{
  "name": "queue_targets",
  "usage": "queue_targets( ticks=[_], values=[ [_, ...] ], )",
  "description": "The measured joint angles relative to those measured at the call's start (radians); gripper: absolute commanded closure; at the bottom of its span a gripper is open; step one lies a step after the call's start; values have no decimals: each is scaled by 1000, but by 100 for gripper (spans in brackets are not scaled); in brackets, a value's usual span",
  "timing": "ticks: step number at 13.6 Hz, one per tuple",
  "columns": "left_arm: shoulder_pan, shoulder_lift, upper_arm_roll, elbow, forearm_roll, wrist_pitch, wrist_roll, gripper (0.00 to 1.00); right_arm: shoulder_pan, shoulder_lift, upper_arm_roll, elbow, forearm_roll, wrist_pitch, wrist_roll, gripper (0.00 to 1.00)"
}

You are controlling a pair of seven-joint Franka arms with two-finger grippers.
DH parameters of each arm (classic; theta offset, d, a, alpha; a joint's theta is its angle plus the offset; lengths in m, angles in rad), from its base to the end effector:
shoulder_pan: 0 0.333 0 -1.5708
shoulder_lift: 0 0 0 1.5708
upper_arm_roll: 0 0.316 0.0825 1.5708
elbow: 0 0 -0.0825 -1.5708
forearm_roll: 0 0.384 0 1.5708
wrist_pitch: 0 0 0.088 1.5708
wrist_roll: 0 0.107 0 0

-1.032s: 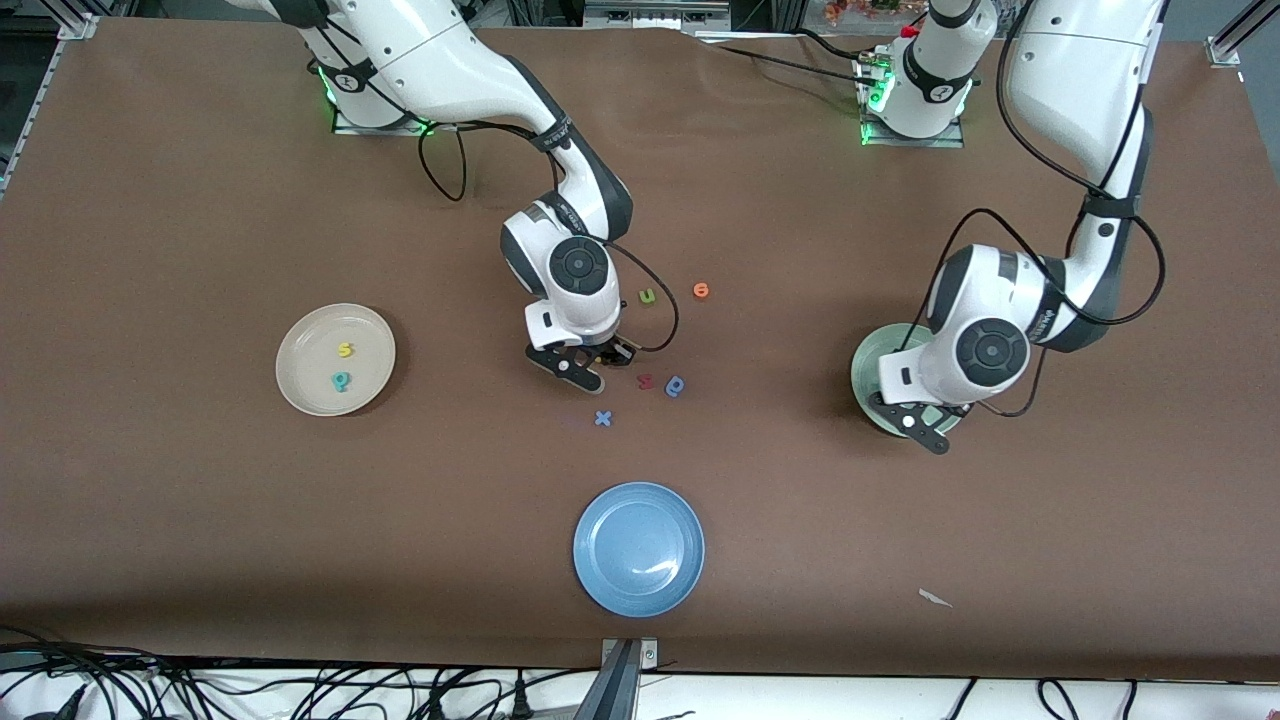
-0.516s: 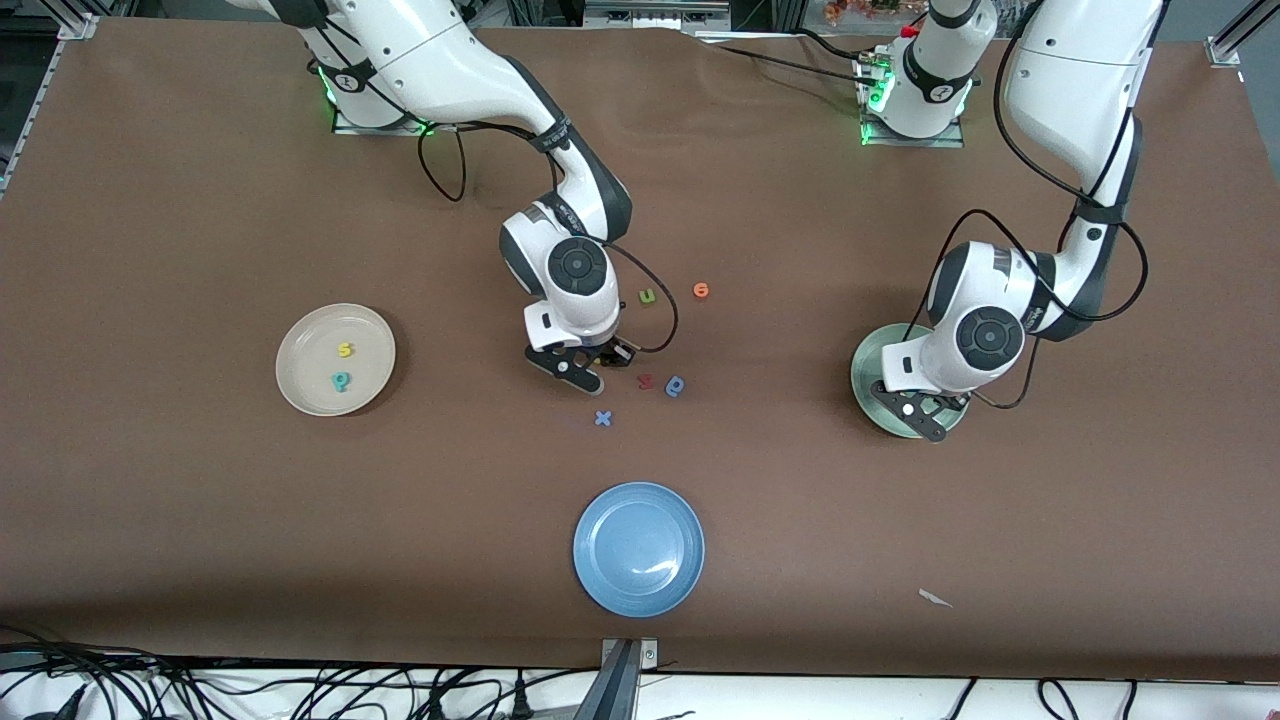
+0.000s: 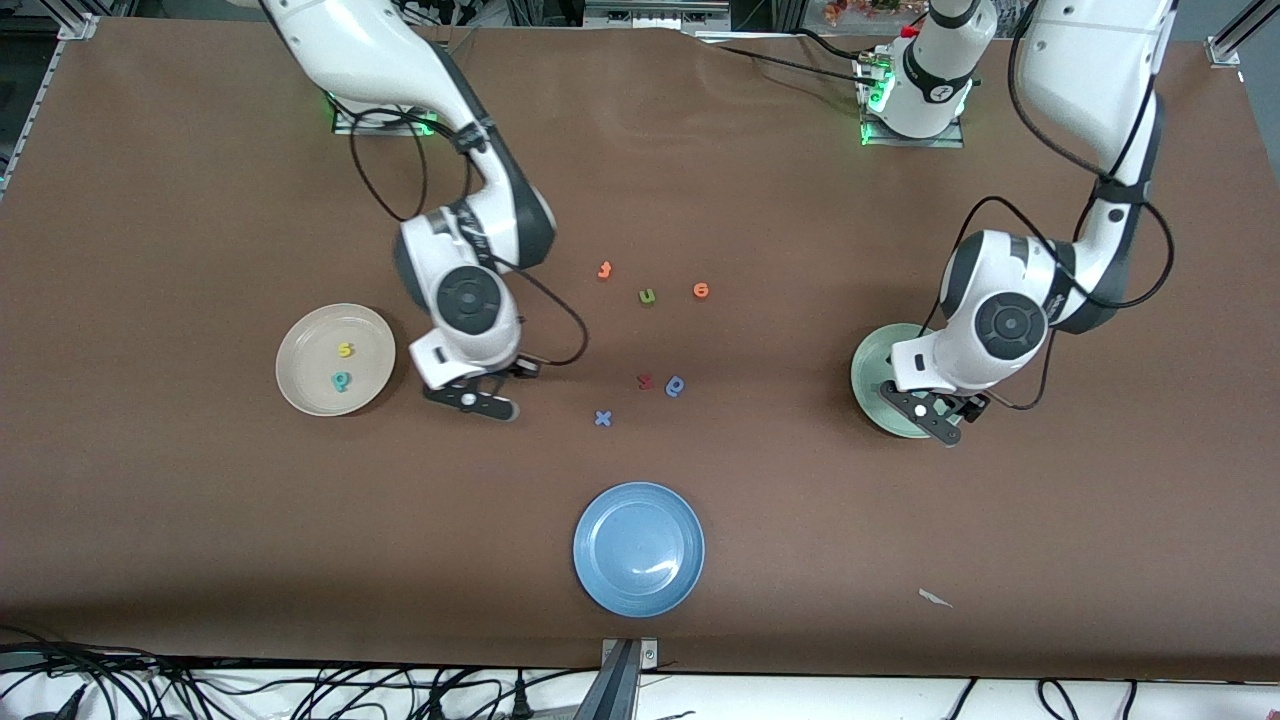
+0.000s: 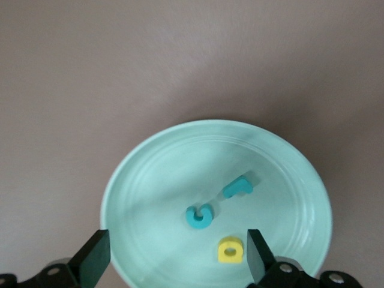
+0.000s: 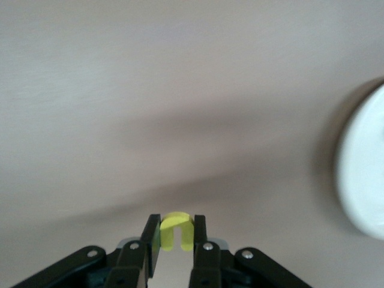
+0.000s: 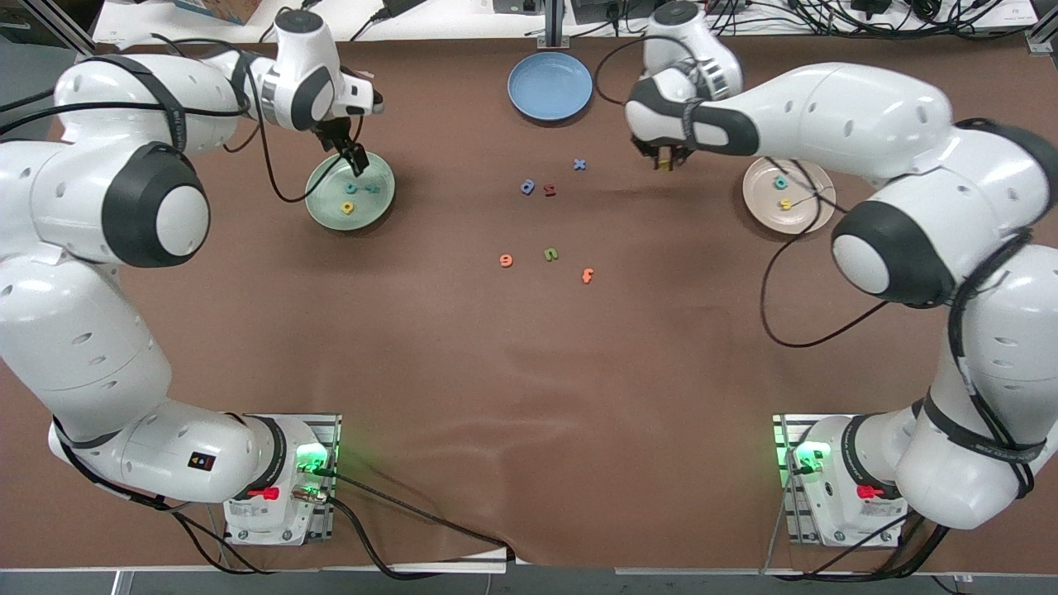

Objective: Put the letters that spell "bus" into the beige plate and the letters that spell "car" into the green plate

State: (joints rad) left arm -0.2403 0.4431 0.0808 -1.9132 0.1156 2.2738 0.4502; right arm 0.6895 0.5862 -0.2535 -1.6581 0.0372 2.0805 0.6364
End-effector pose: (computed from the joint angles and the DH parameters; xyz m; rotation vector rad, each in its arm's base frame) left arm 0.6112 -0.0976 0.2570 -2.8502 1.0315 0.1496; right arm 0.5948 0.2989 0.2660 2.9571 -0.2824 -0.1012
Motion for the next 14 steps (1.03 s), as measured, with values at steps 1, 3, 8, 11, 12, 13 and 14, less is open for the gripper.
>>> queue_targets(
  ticks=[1, 3, 8, 11, 12, 13, 14],
  values=[
    [1, -33, -2, 12, 0, -29, 0, 0, -1, -45, -35, -61, 0, 8, -77, 88],
    [8, -108, -18, 52, 0, -133, -2, 0, -3, -138, -111, -205, 0, 60, -235, 88],
    [68, -219, -139, 257, 0, -549, -213, 0, -9, -245, -308, -489, 0, 280, -579, 30],
    [101, -254, -177, 307, -7, -644, -401, 0, -29, -237, -335, -523, 4, 328, -619, 0],
    [123, -270, -179, 311, -28, -647, -428, 0, -28, -239, -332, -520, 10, 327, -618, 0],
    [161, -291, -180, 314, -75, -648, -434, 0, -26, -240, -328, -509, 16, 318, -608, 0],
    [203, -315, -177, 316, -122, -647, -434, 0, -23, -240, -326, -488, 18, 290, -595, 0]
  ],
)
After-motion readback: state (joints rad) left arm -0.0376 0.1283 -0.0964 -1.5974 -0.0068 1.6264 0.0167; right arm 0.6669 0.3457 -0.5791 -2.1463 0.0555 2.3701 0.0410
